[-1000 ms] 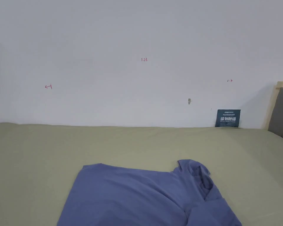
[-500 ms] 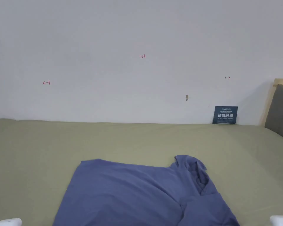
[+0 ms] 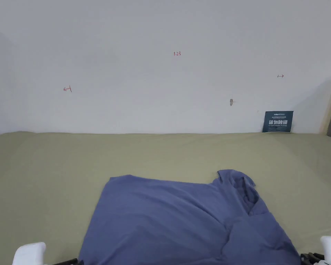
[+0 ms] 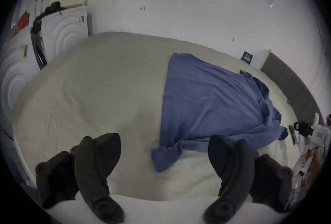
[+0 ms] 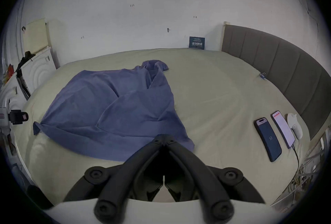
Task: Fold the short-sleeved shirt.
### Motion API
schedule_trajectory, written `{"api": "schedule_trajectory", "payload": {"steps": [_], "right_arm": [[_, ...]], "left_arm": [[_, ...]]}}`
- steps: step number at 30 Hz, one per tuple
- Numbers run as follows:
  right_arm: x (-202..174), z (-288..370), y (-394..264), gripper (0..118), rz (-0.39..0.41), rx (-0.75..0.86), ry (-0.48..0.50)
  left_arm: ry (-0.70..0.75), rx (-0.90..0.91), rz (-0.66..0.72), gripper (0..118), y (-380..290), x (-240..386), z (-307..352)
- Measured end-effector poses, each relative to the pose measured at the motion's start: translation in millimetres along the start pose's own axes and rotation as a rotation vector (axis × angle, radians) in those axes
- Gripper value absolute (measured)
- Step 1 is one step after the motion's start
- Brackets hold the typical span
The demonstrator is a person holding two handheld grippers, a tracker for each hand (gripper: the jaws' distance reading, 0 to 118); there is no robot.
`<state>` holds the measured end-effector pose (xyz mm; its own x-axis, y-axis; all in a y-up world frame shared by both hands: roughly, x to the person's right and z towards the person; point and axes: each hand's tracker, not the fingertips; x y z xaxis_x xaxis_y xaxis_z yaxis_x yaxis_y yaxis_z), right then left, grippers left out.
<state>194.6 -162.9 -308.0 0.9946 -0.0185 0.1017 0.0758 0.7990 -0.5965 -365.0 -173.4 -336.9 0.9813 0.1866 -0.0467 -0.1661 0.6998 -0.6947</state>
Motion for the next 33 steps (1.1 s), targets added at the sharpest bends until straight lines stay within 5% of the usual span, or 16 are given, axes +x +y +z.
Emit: {"api": "schedule_trajectory", "payload": {"steps": [2, 8, 9, 10, 11, 13, 14, 15, 16, 17, 19, 22, 25, 29, 33], "right_arm": [[-2.3, -1.3, -0.5, 0, 0.012, -0.003, 0.002], [5.9, -3.5, 1.5, 0, -0.005, -0.017, 0.016], [8.8, -3.5, 1.2, 0, -0.011, -0.016, 0.014], [11.5, -4.0, 0.7, 0, -0.012, -0.018, 0.01], [15.1, -5.2, -0.2, 0, -0.013, -0.02, 0.004], [24.9, -9.9, 1.2, 4, -0.015, -0.029, 0.0], [29.5, -14.2, 0.8, 23, -0.02, -0.038, 0.003], [33.7, -19.4, 0.8, 58, -0.02, -0.053, 0.006], [37.1, -27.9, 1.2, 106, -0.026, -0.096, 0.012], [38.8, -38.6, 0.2, 117, -0.031, -0.142, 0.029], [39.9, -51.2, -3.7, 108, -0.042, -0.142, 0.099], [30.1, -73.2, -6.6, 93, 0.014, -0.224, 0.054], [21.3, -78.0, -9.2, 6, 0.103, -0.249, 0.051], [5.5, -52.5, -4.9, 6, 0.162, -0.145, 0.05], [11.1, -39.2, 10.0, 6, 0.099, -0.083, 0.049]], "left_arm": [[-0.076, -0.029, 0.013, 104, 0.2, -1.2, -8.1], [0.032, -0.177, -0.101, 97, -10.6, 7.3, -55.4], [0.037, -0.184, -0.11, 82, -12.3, 5.4, -58.8], [0.034, -0.173, -0.111, 43, -14.4, 4.4, -61.0], [0.029, -0.174, -0.117, 21, -14.9, 3.2, -61.1], [-0.027, -0.14, -0.108, 13, -12.0, 3.7, -53.3], [-0.015, -0.146, -0.108, 13, -10.0, 4.0, -51.7], [-0.013, -0.14, -0.115, 13, -8.6, 4.7, -50.6], [-0.021, -0.128, -0.123, 13, -7.4, 4.3, -49.1], [-0.03, -0.124, -0.123, 13, -4.8, 1.2, -49.3], [-0.041, -0.131, -0.112, 13, -1.5, -1.8, -49.9], [-0.048, -0.138, -0.109, 13, -0.7, -2.4, -49.9], [-0.051, -0.152, -0.113, 13, -0.4, -3.0, -51.6], [-0.065, -0.143, -0.108, 13, -0.5, -4.4, -46.5], [-0.074, -0.111, -0.087, 13, 6.6, -2.8, -35.9]]}}
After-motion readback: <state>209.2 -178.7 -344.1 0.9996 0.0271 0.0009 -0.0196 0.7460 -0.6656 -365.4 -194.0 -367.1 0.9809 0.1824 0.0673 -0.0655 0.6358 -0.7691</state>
